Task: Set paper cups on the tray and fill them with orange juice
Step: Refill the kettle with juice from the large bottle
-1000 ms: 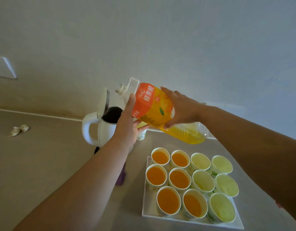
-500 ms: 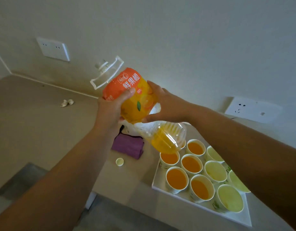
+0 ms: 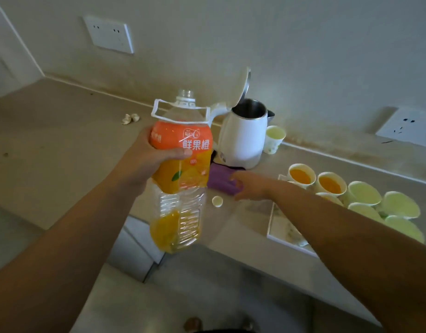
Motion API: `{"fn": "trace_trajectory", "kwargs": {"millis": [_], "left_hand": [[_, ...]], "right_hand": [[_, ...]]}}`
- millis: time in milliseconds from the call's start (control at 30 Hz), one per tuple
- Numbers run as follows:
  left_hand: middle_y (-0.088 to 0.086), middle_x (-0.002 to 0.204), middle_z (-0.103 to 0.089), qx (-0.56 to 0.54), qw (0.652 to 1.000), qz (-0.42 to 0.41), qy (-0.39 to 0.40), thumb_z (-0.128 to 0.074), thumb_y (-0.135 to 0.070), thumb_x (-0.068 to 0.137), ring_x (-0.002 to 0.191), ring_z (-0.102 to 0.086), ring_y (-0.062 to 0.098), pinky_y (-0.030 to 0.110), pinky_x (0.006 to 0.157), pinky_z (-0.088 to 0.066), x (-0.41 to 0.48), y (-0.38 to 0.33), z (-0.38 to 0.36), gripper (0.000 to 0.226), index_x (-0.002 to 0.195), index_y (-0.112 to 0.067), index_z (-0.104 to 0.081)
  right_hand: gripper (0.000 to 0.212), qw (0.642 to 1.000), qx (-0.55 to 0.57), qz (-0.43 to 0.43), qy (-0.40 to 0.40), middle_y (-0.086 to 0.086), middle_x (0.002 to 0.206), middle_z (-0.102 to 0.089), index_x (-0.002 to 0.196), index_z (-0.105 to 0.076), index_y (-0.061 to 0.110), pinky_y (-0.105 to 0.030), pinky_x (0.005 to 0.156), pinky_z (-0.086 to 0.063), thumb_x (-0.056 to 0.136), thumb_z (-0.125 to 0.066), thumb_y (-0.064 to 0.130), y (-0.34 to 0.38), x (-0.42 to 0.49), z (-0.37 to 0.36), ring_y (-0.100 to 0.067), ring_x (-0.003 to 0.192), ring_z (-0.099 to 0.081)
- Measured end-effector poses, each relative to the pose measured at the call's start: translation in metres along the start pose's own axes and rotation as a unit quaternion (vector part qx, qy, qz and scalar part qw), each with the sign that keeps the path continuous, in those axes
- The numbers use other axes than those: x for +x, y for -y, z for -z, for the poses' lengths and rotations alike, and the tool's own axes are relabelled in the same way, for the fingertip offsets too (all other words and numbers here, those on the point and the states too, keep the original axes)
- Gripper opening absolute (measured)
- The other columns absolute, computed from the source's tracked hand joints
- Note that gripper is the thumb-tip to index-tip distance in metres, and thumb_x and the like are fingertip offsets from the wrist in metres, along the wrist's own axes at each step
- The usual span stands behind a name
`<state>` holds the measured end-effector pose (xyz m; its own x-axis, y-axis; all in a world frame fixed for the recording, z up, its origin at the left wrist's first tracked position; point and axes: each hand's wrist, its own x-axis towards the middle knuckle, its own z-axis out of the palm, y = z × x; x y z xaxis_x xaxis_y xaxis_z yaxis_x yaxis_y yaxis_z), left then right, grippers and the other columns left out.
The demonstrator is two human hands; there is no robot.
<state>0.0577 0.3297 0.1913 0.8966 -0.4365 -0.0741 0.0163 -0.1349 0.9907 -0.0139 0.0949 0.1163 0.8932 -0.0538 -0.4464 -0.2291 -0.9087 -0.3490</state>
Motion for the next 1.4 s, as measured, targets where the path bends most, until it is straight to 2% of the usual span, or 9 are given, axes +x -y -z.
{"fn": "trace_trajectory", "kwargs": {"millis": [300,600,733,867,1000,1100,1167,1267,1400], "left_hand": [[-0.002,0.12,-0.065,-0.023,0.999,-0.007,0.026,-0.088,-0.035,0.037,0.104,-0.066,0.012,0.028,0.078,-0.055,0.005,0.026,0.028,0.104,0.131,-0.02,-0.048],[-0.006,0.122,-0.063,-0.026,0.997,-0.036,0.061,-0.087,-0.035,0.036,0.105,-0.065,0.008,0.027,0.081,-0.055,0.017,0.039,0.016,0.101,0.128,-0.027,-0.046],[-0.005,0.122,-0.062,-0.024,0.995,-0.049,0.082,-0.088,-0.036,0.035,0.106,-0.064,0.01,0.033,0.085,-0.055,0.025,0.039,-0.006,0.102,0.128,-0.028,-0.045],[-0.006,0.124,-0.06,-0.015,0.991,-0.056,0.118,-0.088,-0.038,0.037,0.107,-0.062,0.009,0.032,0.084,-0.056,0.027,0.037,-0.029,0.105,0.131,-0.027,-0.042],[-0.001,0.125,-0.062,-0.023,0.98,-0.078,0.184,-0.089,-0.021,0.048,0.11,-0.064,0.014,0.027,0.078,-0.056,0.029,0.033,-0.04,0.102,0.137,-0.02,-0.04],[-0.009,0.108,-0.07,-0.014,0.96,-0.13,0.249,-0.072,0.022,0.066,0.102,-0.067,0.011,0.022,0.073,-0.055,0.029,0.025,-0.049,0.074,0.124,-0.019,-0.05],[-0.01,0.107,-0.07,-0.015,0.953,-0.136,0.271,-0.063,0.029,0.069,0.104,-0.066,0.011,0.022,0.074,-0.055,0.031,0.024,-0.05,0.075,0.125,-0.017,-0.048],[-0.005,0.115,-0.067,-0.014,0.956,-0.116,0.269,-0.075,0.01,0.064,0.112,-0.063,0.017,0.025,0.076,-0.055,0.037,0.029,-0.043,0.081,0.136,-0.011,-0.041],[0.0,0.121,-0.064,0.005,0.965,-0.095,0.246,-0.084,-0.023,0.052,0.114,-0.062,0.017,0.025,0.078,-0.055,0.035,0.032,-0.038,0.096,0.138,-0.015,-0.042]], "right_hand": [[0.083,0.993,0.046,-0.095,-0.056,-0.014,0.144,-0.038,0.143,-0.034,0.012,-0.039,0.103,-0.038,0.077,-0.075,0.041,0.012,0.056,-0.083,-0.031,0.131,-0.039],[0.031,0.975,0.116,-0.129,-0.139,-0.012,0.116,-0.059,0.115,-0.059,0.007,-0.026,0.074,-0.038,0.088,-0.061,0.022,0.015,0.046,-0.081,-0.03,0.108,-0.056],[0.016,0.933,0.224,-0.132,-0.25,-0.002,0.093,-0.06,0.099,-0.062,0.019,-0.023,0.064,-0.039,0.083,-0.063,0.019,0.013,0.009,-0.044,-0.02,0.088,-0.056],[0.04,0.867,0.325,-0.1,-0.365,-0.005,0.09,-0.07,0.115,-0.063,0.021,-0.037,0.081,-0.055,0.078,-0.065,0.008,0.013,-0.037,0.008,-0.02,0.08,-0.069],[0.042,0.829,0.409,-0.016,-0.381,-0.009,0.091,-0.067,0.122,-0.059,0.011,-0.024,0.069,-0.058,0.083,-0.065,-0.001,0.022,-0.072,0.06,-0.008,0.068,-0.069],[0.049,0.859,0.331,0.005,-0.39,0.004,0.099,-0.063,0.123,-0.057,0.015,-0.025,0.076,-0.057,0.078,-0.074,0.007,0.029,-0.087,0.093,-0.013,0.082,-0.068],[0.047,0.884,0.272,-0.001,-0.38,0.007,0.099,-0.061,0.117,-0.058,0.017,-0.016,0.07,-0.054,0.075,-0.077,0.009,0.033,-0.092,0.108,-0.011,0.082,-0.066],[0.037,0.919,0.195,0.007,-0.344,0.002,0.1,-0.064,0.106,-0.062,0.017,-0.004,0.053,-0.045,0.074,-0.077,0.005,0.041,-0.091,0.123,-0.003,0.07,-0.065],[0.036,0.956,0.031,0.049,-0.287,0.006,0.098,-0.06,0.113,-0.066,0.018,-0.002,0.06,-0.042,0.078,-0.076,0.017,0.062,-0.084,0.133,-0.007,0.073,-0.058]]}}
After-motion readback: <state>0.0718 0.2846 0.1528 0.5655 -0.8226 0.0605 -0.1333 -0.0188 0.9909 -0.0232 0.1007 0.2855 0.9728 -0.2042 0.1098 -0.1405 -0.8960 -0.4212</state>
